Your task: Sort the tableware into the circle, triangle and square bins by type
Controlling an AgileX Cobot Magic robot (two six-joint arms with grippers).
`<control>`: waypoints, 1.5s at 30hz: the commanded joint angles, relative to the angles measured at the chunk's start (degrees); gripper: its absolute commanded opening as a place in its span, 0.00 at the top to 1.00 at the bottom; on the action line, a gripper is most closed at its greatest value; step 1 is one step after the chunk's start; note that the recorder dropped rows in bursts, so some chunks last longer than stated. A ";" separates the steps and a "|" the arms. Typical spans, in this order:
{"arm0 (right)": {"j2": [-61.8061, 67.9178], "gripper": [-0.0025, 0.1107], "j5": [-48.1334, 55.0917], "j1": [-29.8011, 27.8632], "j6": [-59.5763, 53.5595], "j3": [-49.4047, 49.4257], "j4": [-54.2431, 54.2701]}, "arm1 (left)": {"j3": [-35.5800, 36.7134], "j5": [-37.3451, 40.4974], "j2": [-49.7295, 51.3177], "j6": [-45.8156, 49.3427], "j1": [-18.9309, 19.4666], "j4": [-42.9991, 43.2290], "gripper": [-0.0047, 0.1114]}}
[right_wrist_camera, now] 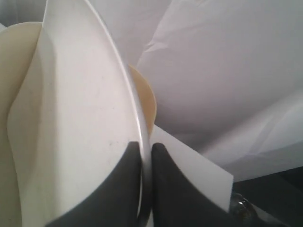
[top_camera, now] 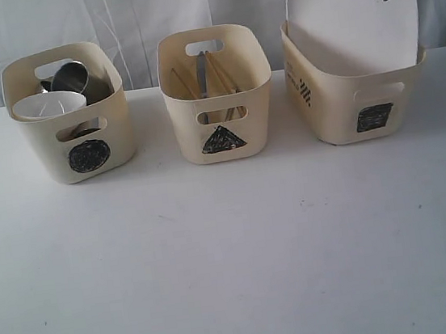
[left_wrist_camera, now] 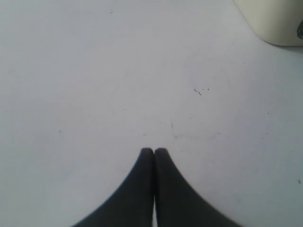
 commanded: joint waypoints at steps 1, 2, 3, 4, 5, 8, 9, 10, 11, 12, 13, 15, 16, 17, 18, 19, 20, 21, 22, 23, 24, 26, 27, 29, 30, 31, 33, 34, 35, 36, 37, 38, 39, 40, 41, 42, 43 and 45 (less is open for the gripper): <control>0.18 0.98 -0.39 0.59 7.52 -0.58 1.09 | 0.23 0.21 -0.26 0.04 0.02 -0.19 0.96; 0.18 0.98 0.05 0.59 8.66 -0.58 1.09 | 0.23 0.21 -0.26 0.04 0.02 -0.19 0.96; 0.18 0.97 0.92 0.59 9.24 -0.58 1.09 | 0.23 0.21 -0.26 0.04 0.02 -0.19 0.96; 0.18 0.96 1.49 0.59 9.24 -0.58 1.09 | 0.23 0.21 -0.26 0.04 0.02 -0.19 0.96; 0.18 0.94 2.24 0.59 9.24 -0.58 1.09 | 0.23 0.21 -0.26 0.04 0.02 -0.19 0.96; 0.18 0.84 4.61 0.59 9.69 -0.58 1.09 | 0.23 0.21 -0.26 0.04 0.02 -0.19 0.96; 0.18 0.80 5.04 0.59 10.00 -0.58 1.09 | 0.23 0.21 -0.26 0.04 0.02 -0.19 0.96; 0.18 0.77 5.29 0.59 10.73 -0.58 1.09 | 0.23 0.21 -0.26 0.04 0.02 -0.19 0.96; 0.18 0.73 5.39 0.59 11.69 -0.58 1.09 | 0.23 0.21 -0.26 0.04 0.02 -0.19 0.96; 0.18 0.70 5.39 0.59 12.22 -0.58 0.97 | 0.23 0.21 -0.26 0.04 0.02 -0.19 0.96; 0.18 0.68 5.39 0.59 12.22 -0.58 0.97 | 0.23 0.21 -0.26 0.04 0.02 -0.19 0.96; 0.18 0.65 5.05 0.59 12.22 -0.58 0.97 | 0.23 0.21 -0.26 0.04 0.02 -0.19 0.96; 0.18 0.65 4.49 0.59 12.22 -0.58 0.97 | 0.23 0.21 -0.26 0.04 0.02 -0.19 0.96; 0.07 0.65 4.07 0.59 12.22 -0.58 0.82 | 0.23 0.21 -0.26 0.04 0.02 -0.19 0.96; -0.05 0.65 3.78 0.59 12.22 -0.58 0.47 | 0.23 0.21 -0.26 0.04 0.02 -0.19 0.96; -0.54 0.65 3.63 0.59 12.22 -0.58 -0.09 | 0.23 0.21 -0.26 0.04 0.02 -0.19 0.96; -1.14 0.65 3.63 0.59 12.22 -0.58 -0.23 | 0.23 0.21 -0.26 0.04 0.02 -0.19 0.96; -2.02 0.65 3.53 0.59 12.22 -0.58 -0.23 | 0.23 0.21 -0.26 0.04 0.02 -0.19 0.96; -3.08 0.65 3.33 0.59 12.22 -0.58 -0.33 | 0.23 0.21 -0.26 0.04 0.02 -0.19 0.96; -4.36 0.65 2.94 0.59 12.22 -0.58 -0.33 | 0.23 0.21 -0.26 0.04 0.02 -0.19 0.96; -5.49 0.65 2.35 0.59 12.22 -0.58 -0.33 | 0.23 0.21 -0.26 0.04 0.02 -0.19 0.96; -8.61 0.65 1.10 0.59 12.22 -0.58 -0.33 | 0.23 0.21 -0.26 0.04 0.02 -0.19 0.96; -9.97 0.65 0.55 0.59 12.22 -0.58 -0.33 | 0.23 0.21 -0.26 0.04 0.02 -0.19 0.96; -13.24 0.65 -0.35 0.59 12.50 -0.58 -0.21 | 0.23 0.21 -0.26 0.04 0.02 -0.19 0.96; -14.88 0.65 -0.47 0.59 13.51 -0.58 -0.12 | 0.23 0.21 -0.26 0.04 0.02 -0.19 0.96; -16.40 0.66 -0.34 0.59 16.98 -0.58 -0.12 | 0.23 0.21 -0.26 0.04 0.02 -0.19 0.96; -19.36 0.71 2.17 0.59 29.06 -0.58 -0.12 | 0.23 0.21 -0.26 0.04 0.02 -0.19 0.96; -20.49 0.76 4.75 0.59 32.97 -0.58 -0.63 | 0.23 0.21 -0.26 0.04 0.02 -0.19 0.96; -21.73 0.83 7.91 0.59 35.88 -0.58 -1.26 | 0.23 0.21 -0.26 0.04 0.02 -0.19 0.96; -22.95 0.90 11.27 0.59 37.38 -0.58 -1.37 | 0.23 0.21 -0.26 0.04 0.02 -0.19 0.96; -23.90 0.97 13.59 0.59 38.70 -0.49 -1.37 | 0.23 0.21 -0.26 0.04 0.02 -0.19 0.96; -25.11 0.98 15.15 0.59 40.19 0.04 -0.94 | 0.23 0.21 -0.26 0.04 0.02 -0.19 0.96; -26.44 0.98 14.91 1.03 42.13 1.37 -0.48 | 0.23 0.21 -0.26 0.04 0.02 -0.19 0.96; -28.01 0.98 13.53 1.46 43.74 3.45 0.01 | 0.23 0.21 -0.26 0.04 0.02 -0.19 0.96; -29.90 0.98 10.78 2.08 45.90 6.09 0.14 | 0.23 0.21 -0.26 0.04 0.02 -0.19 0.96; -32.26 0.98 7.08 2.68 47.82 9.39 0.14 | 0.23 0.21 -0.26 0.04 0.02 -0.19 0.96; -34.61 0.98 3.57 3.11 48.78 12.46 0.14 | 0.23 0.21 -0.26 0.04 0.02 -0.19 0.96; -42.11 0.98 -8.83 4.77 49.57 21.76 -0.08 | 0.23 0.21 -0.26 0.04 0.02 -0.19 0.96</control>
